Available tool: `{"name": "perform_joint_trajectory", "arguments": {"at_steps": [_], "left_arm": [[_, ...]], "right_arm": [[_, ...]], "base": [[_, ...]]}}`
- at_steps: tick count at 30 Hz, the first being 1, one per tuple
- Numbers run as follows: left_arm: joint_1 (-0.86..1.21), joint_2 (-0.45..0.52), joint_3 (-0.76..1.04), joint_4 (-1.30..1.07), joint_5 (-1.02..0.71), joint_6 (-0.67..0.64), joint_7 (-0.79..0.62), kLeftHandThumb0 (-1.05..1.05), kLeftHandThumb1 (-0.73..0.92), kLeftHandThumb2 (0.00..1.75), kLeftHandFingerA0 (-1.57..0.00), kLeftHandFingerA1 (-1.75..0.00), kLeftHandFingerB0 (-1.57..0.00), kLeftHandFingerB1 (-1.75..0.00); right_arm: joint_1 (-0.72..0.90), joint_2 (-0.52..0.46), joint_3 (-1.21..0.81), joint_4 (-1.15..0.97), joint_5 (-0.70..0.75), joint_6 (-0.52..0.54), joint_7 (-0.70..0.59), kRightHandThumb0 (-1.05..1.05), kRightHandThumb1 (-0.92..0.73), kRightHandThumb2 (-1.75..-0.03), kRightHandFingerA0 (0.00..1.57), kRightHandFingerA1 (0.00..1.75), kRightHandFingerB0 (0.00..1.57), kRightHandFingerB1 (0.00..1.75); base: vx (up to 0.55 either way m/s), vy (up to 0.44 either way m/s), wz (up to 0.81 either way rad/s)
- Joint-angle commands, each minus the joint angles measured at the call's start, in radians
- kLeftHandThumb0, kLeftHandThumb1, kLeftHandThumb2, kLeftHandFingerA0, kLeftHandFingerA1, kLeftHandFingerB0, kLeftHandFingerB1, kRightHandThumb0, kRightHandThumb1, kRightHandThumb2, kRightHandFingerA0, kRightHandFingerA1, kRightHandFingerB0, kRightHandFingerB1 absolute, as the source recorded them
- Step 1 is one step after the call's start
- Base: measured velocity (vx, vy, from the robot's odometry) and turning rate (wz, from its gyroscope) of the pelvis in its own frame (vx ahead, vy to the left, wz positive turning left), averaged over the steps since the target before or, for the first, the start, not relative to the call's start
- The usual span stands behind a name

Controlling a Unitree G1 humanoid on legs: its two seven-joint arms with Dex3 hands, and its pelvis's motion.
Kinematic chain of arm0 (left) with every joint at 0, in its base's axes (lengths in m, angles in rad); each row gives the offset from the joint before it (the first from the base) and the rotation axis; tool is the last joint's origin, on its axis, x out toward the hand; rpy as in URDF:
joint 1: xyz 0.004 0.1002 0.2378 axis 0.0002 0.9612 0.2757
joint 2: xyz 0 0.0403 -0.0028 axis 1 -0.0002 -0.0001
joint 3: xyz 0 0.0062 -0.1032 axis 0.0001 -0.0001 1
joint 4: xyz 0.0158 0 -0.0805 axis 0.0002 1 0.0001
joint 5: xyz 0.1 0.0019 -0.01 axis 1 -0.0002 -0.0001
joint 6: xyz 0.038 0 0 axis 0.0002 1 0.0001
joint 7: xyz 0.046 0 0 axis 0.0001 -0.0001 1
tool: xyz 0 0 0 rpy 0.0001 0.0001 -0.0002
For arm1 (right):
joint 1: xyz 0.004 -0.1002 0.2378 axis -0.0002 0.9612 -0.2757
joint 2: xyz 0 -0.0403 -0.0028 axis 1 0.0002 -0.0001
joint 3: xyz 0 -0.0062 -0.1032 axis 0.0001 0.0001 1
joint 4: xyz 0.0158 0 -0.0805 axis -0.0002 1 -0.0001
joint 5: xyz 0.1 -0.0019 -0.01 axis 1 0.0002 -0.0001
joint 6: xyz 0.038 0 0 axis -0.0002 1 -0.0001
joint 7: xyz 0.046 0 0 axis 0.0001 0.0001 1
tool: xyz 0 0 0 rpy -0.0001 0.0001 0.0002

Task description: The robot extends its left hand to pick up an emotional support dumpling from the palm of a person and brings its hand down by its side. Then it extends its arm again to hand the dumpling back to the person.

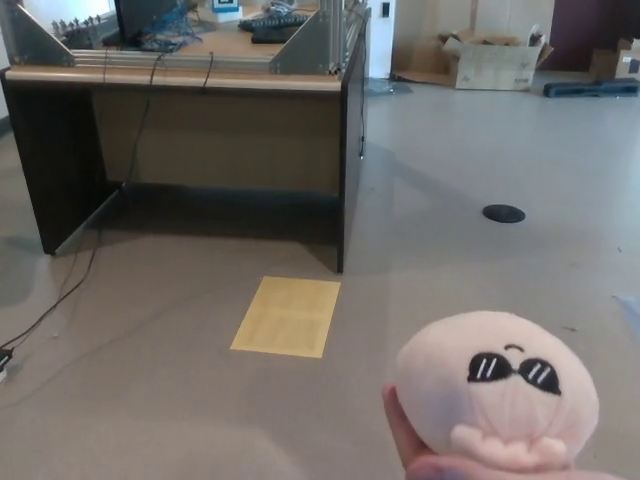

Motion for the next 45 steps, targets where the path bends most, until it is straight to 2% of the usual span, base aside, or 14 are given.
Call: {"name": "perform_joint_trajectory", "arguments": {"at_steps": [1,4,5,7,8,10,11,20,21,22,25,29,33,45], "left_arm": [[-0.032,0.023,0.088,0.008,-0.173,-0.03,-0.168,-0.56,0.43,0.68,-0.3,-0.44,-0.21,-0.38],[-0.088,0.057,0.107,-0.063,-0.182,-0.005,-0.181,-0.72,0.45,0.74,-0.27,-0.39,-0.17,-0.37],[-0.135,0.096,0.112,-0.185,-0.208,0.054,-0.19,-0.48,0.44,0.53,-0.26,-0.39,-0.17,-0.28],[-0.205,0.152,0.115,-0.313,-0.245,0.134,-0.215,-0.46,0.44,0.53,-0.25,-0.37,-0.16,-0.27],[-0.314,0.217,0.102,-0.356,-0.257,0.135,-0.265,-0.31,0.28,0.85,-0.03,-0.49,0.0,-0.48],[-0.425,0.287,0.083,-0.403,-0.265,0.163,-0.312,-0.32,0.26,0.85,-0.01,-0.48,0.0,-0.48],[-0.455,0.309,0.074,-0.425,-0.27,0.183,-0.328,-0.62,0.4,0.71,-0.13,-0.4,-0.06,-0.22],[-0.923,0.502,-0.197,-0.611,-0.22,0.412,-0.544,-0.53,0.32,0.76,0.0,-0.23,0.0,-0.22],[-0.958,0.505,-0.229,-0.639,-0.194,0.425,-0.543,-0.64,0.38,0.52,-0.05,-0.26,-0.01,-0.27],[-1.039,0.484,-0.292,-0.661,-0.155,0.41,-0.567,-0.5,0.31,0.75,0.0,-0.23,0.0,-0.23],[-1.156,0.428,-0.382,-0.67,-0.155,0.445,-0.606,-0.59,0.26,0.63,-0.02,-0.19,-0.03,-0.2],[-1.276,0.37,-0.49,-0.669,-0.135,0.471,-0.652,-0.5,0.28,0.76,0.0,-0.22,0.0,-0.22],[-1.379,0.299,-0.618,-0.683,-0.101,0.476,-0.699,-0.65,0.39,0.8,0.0,-0.03,-0.02,-0.09],[-1.593,0.185,-0.887,-0.675,-0.033,0.642,-0.82,-0.64,0.39,0.85,0.0,-0.06,0.0,0.0]], "right_arm": [[-0.004,-0.027,0.005,0.044,-0.025,-0.184,-0.083,-0.25,-0.62,-0.58,0.83,0.63,0.62,0.44],[-0.02,-0.024,0.0,0.062,-0.018,-0.193,-0.084,-0.25,-0.62,-0.58,0.82,0.61,0.61,0.43],[-0.026,-0.022,-0.002,0.068,-0.017,-0.196,-0.086,-0.24,-0.6,-0.58,0.83,0.62,0.61,0.44],[-0.036,-0.022,0.0,0.078,-0.021,-0.198,-0.093,-0.24,-0.6,-0.58,0.83,0.61,0.6,0.43],[-0.042,-0.021,-0.001,0.08,-0.019,-0.198,-0.091,-0.25,-0.61,-0.58,0.82,0.61,0.6,0.43],[-0.052,-0.019,-0.003,0.085,-0.016,-0.201,-0.09,-0.25,-0.61,-0.58,0.82,0.61,0.6,0.43],[-0.053,-0.018,-0.003,0.084,-0.016,-0.199,-0.088,-0.26,-0.61,-0.58,0.82,0.61,0.6,0.43],[-0.088,-0.016,0.001,0.093,-0.019,-0.187,-0.082,-0.25,-0.61,-0.58,0.83,0.6,0.6,0.43],[-0.087,-0.017,-0.001,0.093,-0.017,-0.191,-0.082,-0.24,-0.6,-0.58,0.83,0.62,0.6,0.43],[-0.088,-0.017,-0.001,0.095,-0.017,-0.195,-0.084,-0.23,-0.6,-0.58,0.83,0.63,0.61,0.44],[-0.091,-0.017,-0.002,0.094,-0.015,-0.188,-0.08,-0.24,-0.6,-0.58,0.83,0.63,0.6,0.43],[-0.098,-0.017,0.0,0.092,-0.018,-0.186,-0.081,-0.24,-0.6,-0.58,0.83,0.61,0.59,0.43],[-0.107,-0.019,0.003,0.089,-0.023,-0.184,-0.082,-0.24,-0.6,-0.58,0.82,0.63,0.6,0.44],[-0.118,-0.009,-0.004,0.06,-0.012,-0.137,-0.058,-0.23,-0.62,-0.58,0.77,0.6,0.58,0.45]], "base": [[0.1,-0.007,0.03],[0.1,-0.006,0.02],[-0.04,-0.005,0.08],[0.04,-0.006,0.07],[0.0,0.0,0.0],[0.0,0.0,0.0],[0.0,0.0,0.0],[0.0,0.0,0.0],[0.0,0.0,0.0],[0.0,0.0,0.0],[0.0,0.0,0.0],[0.0,0.0,0.0],[0.0,0.0,0.0],[0.0,0.0,0.0]]}}
